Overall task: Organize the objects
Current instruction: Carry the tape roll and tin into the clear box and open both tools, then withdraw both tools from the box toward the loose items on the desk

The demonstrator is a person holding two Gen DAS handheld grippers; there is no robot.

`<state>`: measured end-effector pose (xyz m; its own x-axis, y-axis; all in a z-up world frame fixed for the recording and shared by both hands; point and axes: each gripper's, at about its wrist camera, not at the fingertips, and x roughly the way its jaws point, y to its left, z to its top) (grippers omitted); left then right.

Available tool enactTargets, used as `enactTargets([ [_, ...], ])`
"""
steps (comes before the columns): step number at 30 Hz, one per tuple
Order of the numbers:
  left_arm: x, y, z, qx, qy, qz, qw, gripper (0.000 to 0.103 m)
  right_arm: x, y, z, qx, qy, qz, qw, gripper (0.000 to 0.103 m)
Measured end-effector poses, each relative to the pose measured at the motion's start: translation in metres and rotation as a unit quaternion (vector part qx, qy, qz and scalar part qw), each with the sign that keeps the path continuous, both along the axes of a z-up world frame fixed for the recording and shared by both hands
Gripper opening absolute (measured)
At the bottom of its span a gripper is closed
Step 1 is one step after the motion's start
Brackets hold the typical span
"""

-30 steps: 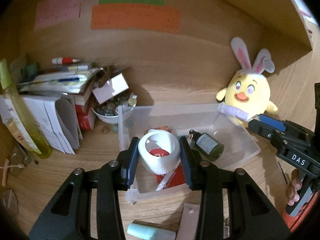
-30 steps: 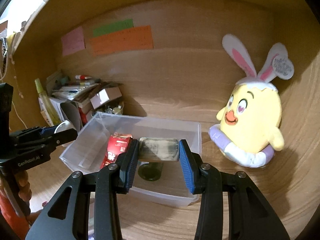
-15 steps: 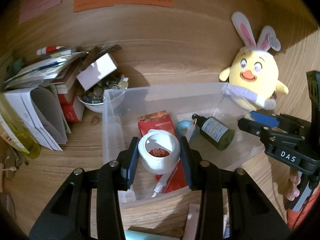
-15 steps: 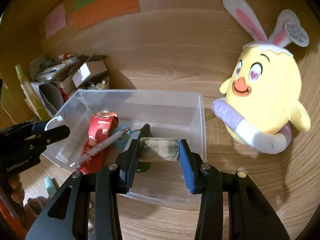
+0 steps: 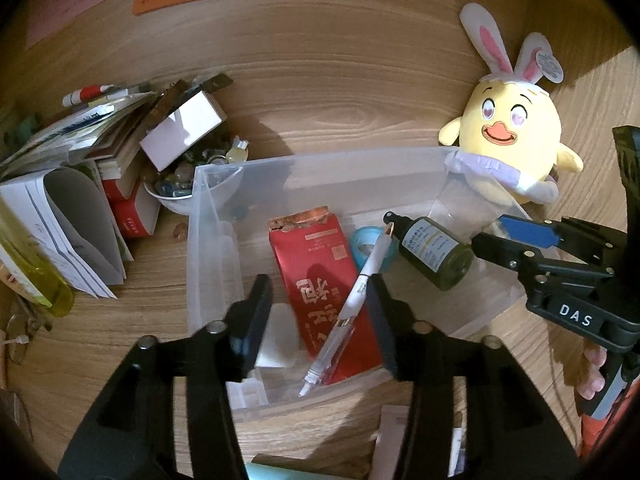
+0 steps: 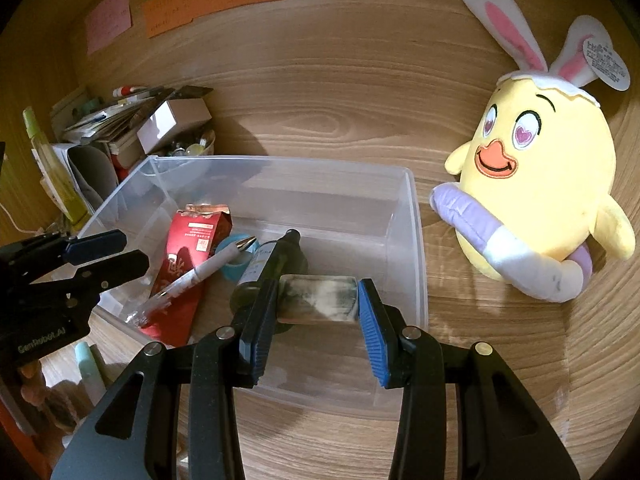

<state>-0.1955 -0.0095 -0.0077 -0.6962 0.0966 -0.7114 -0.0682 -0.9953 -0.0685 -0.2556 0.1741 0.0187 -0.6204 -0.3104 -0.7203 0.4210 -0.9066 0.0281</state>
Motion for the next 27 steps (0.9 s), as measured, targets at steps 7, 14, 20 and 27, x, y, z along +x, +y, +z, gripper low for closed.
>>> enactTargets([
  [7,0.011,0.007,0.013,-0.008,0.022,-0.003,0.9997,0.069,0.006,0.001,0.007,0.002,0.013,-0.003,1.0,0.058],
  [14,0.025,0.005,0.028,0.0,0.038,-0.003,0.9993,0.087,0.02,0.004,0.025,-0.005,0.039,-0.005,0.999,0.072],
  [20,0.044,0.001,0.042,0.001,0.055,0.0,0.9985,0.094,0.042,0.008,0.04,-0.013,0.056,0.0,0.998,0.08],
  [27,0.074,-0.005,0.053,-0.008,0.073,0.006,0.9973,0.096,0.074,0.01,0.05,-0.018,0.077,0.006,0.997,0.082],
])
